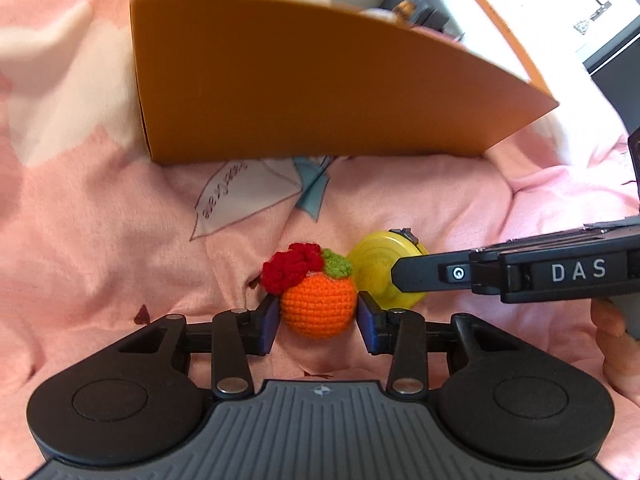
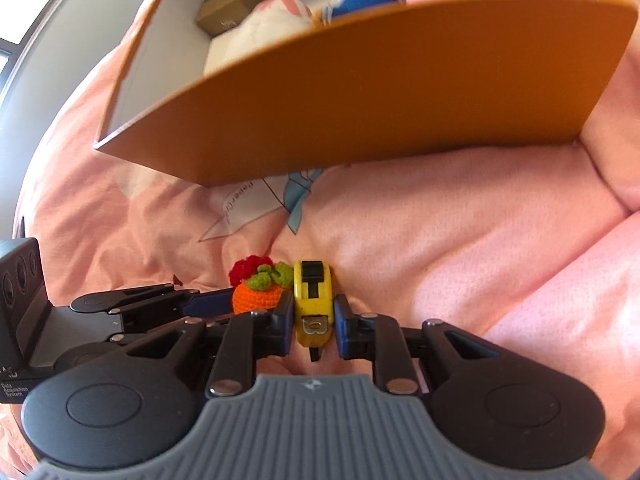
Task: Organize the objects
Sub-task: 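Lift the tape measure and crochet fruit and carry them over the shoebox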
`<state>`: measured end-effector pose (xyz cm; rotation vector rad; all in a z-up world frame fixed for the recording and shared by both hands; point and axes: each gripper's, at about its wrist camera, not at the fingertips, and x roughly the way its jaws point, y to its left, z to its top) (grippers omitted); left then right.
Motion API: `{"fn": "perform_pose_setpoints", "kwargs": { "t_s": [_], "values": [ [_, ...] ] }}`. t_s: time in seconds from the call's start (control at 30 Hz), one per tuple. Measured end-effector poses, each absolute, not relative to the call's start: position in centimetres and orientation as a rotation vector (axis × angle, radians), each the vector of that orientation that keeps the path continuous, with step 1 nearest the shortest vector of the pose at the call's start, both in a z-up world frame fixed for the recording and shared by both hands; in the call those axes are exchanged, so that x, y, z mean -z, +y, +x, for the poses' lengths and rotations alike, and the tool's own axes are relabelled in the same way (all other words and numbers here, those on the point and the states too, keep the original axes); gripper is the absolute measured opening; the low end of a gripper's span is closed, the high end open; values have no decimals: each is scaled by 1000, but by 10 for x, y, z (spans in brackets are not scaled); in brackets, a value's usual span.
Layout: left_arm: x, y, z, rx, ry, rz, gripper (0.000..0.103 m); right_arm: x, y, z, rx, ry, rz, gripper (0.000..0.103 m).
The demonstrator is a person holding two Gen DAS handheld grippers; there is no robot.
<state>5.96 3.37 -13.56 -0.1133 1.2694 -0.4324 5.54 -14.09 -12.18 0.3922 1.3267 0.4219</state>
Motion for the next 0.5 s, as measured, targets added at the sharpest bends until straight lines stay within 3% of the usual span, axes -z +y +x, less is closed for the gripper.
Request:
{"fn": "perform_pose_setpoints", "kwargs": {
  "t_s": [0.5],
  "values": [
    [33, 18, 75, 469, 1033, -88, 46, 27, -168, 54, -478, 1054, 305, 21]
  ]
}}
